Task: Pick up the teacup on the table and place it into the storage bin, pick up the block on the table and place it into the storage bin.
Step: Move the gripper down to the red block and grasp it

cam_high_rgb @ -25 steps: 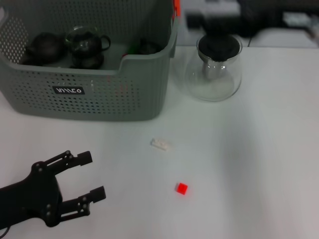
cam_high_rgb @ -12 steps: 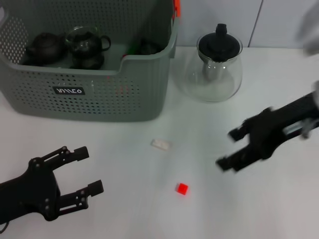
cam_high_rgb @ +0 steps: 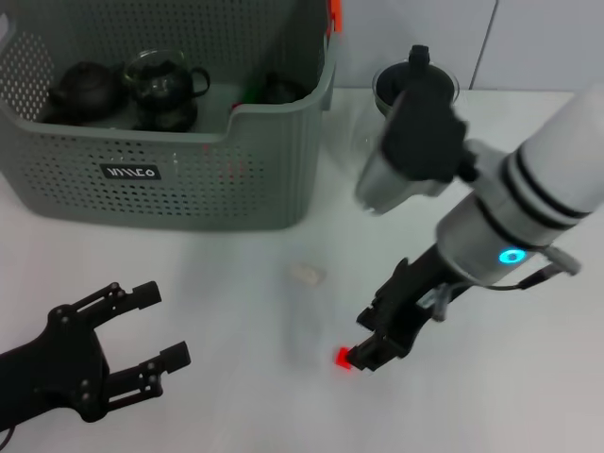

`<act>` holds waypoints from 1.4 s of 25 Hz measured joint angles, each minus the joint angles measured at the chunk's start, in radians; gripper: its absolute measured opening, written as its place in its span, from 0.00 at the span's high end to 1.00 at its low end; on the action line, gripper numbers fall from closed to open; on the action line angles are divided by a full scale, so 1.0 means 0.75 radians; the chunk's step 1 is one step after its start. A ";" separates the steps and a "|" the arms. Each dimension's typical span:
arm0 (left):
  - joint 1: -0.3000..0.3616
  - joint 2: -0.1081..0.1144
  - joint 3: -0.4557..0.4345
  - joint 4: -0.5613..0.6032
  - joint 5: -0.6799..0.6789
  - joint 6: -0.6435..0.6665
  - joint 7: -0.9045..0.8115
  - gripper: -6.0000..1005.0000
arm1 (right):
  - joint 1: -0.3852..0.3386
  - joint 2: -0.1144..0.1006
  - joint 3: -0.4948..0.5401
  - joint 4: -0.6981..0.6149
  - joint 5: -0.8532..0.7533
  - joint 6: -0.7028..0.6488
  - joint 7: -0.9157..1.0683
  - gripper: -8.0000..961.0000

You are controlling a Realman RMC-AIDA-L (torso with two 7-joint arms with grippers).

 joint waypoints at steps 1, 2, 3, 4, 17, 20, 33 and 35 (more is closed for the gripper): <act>0.001 0.000 -0.001 0.000 0.000 0.000 0.000 0.18 | 0.018 0.000 -0.043 0.034 0.000 0.033 0.017 0.39; 0.002 0.000 -0.001 0.000 0.000 0.000 0.000 0.18 | 0.027 -0.001 -0.068 0.051 -0.001 0.054 0.026 0.43; 0.004 0.000 -0.001 0.000 -0.001 -0.001 0.000 0.18 | 0.034 0.000 -0.094 0.067 0.000 0.074 0.033 0.43; 0.005 0.000 -0.001 0.000 -0.001 -0.001 0.000 0.18 | 0.039 0.000 -0.114 0.076 0.000 0.092 0.038 0.43; 0.006 -0.002 -0.001 0.000 -0.004 -0.002 0.001 0.18 | 0.030 0.004 -0.265 0.174 0.009 0.332 0.044 0.50; 0.006 -0.002 -0.001 0.000 -0.004 -0.001 0.001 0.18 | 0.029 0.005 -0.287 0.180 0.010 0.348 0.044 0.53; 0.004 -0.002 -0.001 -0.006 -0.004 -0.001 0.001 0.18 | 0.021 0.006 -0.314 0.195 0.012 0.368 0.042 0.56; 0.003 -0.002 -0.001 -0.007 -0.004 -0.001 0.001 0.18 | 0.021 0.007 -0.315 0.196 0.012 0.368 0.042 0.57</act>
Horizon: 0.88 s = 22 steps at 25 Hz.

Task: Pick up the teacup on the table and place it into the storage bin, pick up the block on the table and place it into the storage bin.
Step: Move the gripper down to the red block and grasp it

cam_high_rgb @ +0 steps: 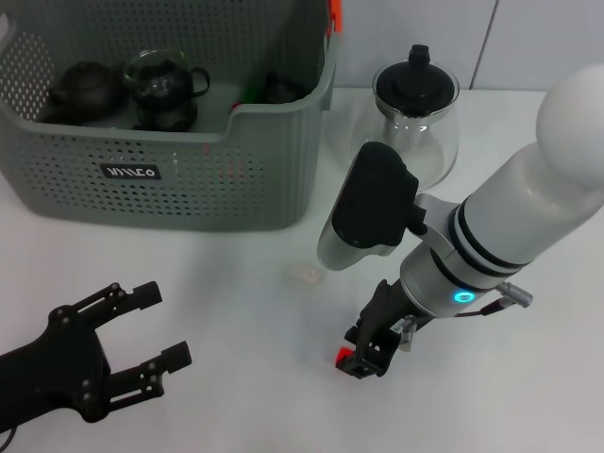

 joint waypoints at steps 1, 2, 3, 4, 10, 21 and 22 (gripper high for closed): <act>-0.001 0.000 0.000 0.000 0.000 0.000 0.000 0.18 | 0.000 0.000 0.000 0.001 0.000 0.000 0.000 0.57; -0.001 0.000 0.000 -0.001 0.000 0.000 0.000 0.18 | 0.000 0.000 -0.001 0.002 0.000 0.000 0.000 0.57; -0.003 0.000 0.000 -0.002 0.000 0.000 0.000 0.18 | 0.000 0.000 -0.001 0.006 0.000 0.000 0.001 0.57; -0.004 0.000 0.000 -0.003 0.000 0.000 0.000 0.18 | 0.001 0.000 -0.001 0.012 0.000 0.000 0.001 0.57; -0.007 0.000 0.000 -0.005 0.000 0.000 0.000 0.18 | 0.010 0.000 -0.001 0.038 0.025 0.000 -0.004 0.60; -0.007 0.000 0.000 -0.005 -0.002 0.000 0.000 0.18 | 0.011 0.000 -0.001 0.040 0.037 0.000 -0.001 0.68; -0.007 0.000 0.000 -0.005 -0.002 0.000 0.000 0.18 | 0.009 0.000 0.000 0.038 0.037 0.000 -0.001 0.69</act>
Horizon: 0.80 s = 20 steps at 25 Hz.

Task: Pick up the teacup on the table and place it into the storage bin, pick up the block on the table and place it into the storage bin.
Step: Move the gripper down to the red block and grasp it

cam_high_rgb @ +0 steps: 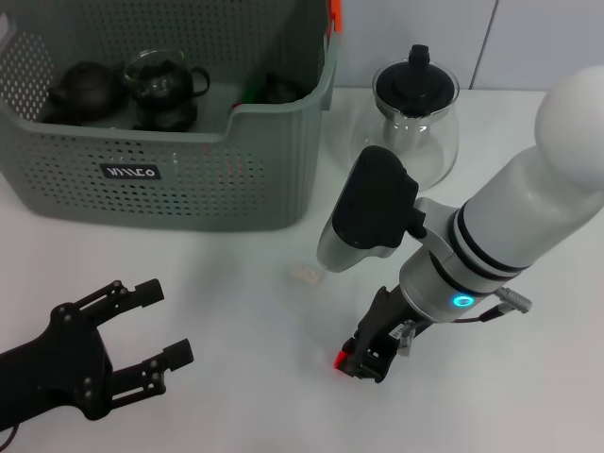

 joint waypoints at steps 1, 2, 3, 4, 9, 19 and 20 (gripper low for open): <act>0.000 0.000 0.000 0.000 0.000 0.000 0.000 0.18 | -0.002 0.000 0.002 -0.004 0.001 -0.001 0.001 0.71; 0.000 0.000 0.000 0.000 0.000 0.000 0.000 0.18 | -0.005 -0.001 0.004 -0.010 0.001 -0.004 0.001 0.72; 0.001 0.000 0.000 0.000 0.000 0.000 0.000 0.18 | -0.007 -0.001 0.007 -0.014 0.001 -0.008 0.002 0.73; 0.002 0.000 0.000 0.000 0.000 0.000 0.000 0.18 | -0.009 -0.003 0.013 -0.022 0.002 -0.012 0.002 0.75; 0.007 0.000 -0.002 0.000 0.000 0.000 0.000 0.18 | -0.056 -0.014 0.136 -0.159 0.015 -0.114 -0.012 0.81; 0.012 -0.002 -0.014 0.000 0.000 0.000 0.000 0.18 | -0.145 -0.016 0.408 -0.384 0.015 -0.326 -0.048 0.97; 0.011 -0.002 -0.014 0.000 0.000 0.000 0.000 0.18 | -0.143 -0.015 0.405 -0.373 0.016 -0.330 -0.048 0.97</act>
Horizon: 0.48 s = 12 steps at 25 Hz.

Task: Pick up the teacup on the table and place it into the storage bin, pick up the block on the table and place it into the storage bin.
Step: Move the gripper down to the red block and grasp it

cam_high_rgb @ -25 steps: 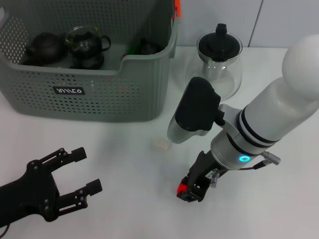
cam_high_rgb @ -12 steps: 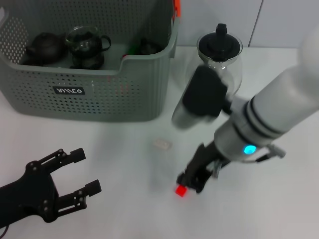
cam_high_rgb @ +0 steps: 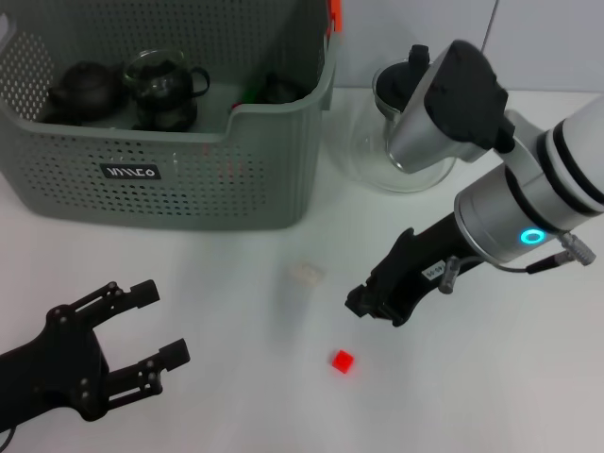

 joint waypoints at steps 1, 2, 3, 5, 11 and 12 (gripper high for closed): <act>-0.001 0.000 0.000 0.000 0.000 0.000 0.000 0.18 | 0.003 0.000 -0.002 0.015 0.005 -0.002 0.000 0.97; -0.003 0.000 0.000 -0.001 0.000 0.000 0.000 0.18 | 0.008 0.001 -0.003 0.032 0.014 -0.004 0.000 0.97; -0.004 0.000 0.000 -0.002 0.000 0.000 0.000 0.18 | 0.014 0.001 -0.004 0.048 0.021 -0.009 0.000 0.96; -0.005 0.000 0.000 -0.003 0.000 0.000 0.000 0.18 | 0.028 0.001 -0.013 0.082 0.024 -0.018 0.005 0.91; -0.006 0.000 0.000 -0.004 0.000 0.000 0.000 0.18 | 0.055 0.005 -0.124 0.124 -0.014 -0.022 0.045 0.70; -0.006 0.000 0.000 -0.004 0.000 0.000 0.000 0.18 | 0.056 0.006 -0.144 0.124 -0.014 -0.014 0.048 0.65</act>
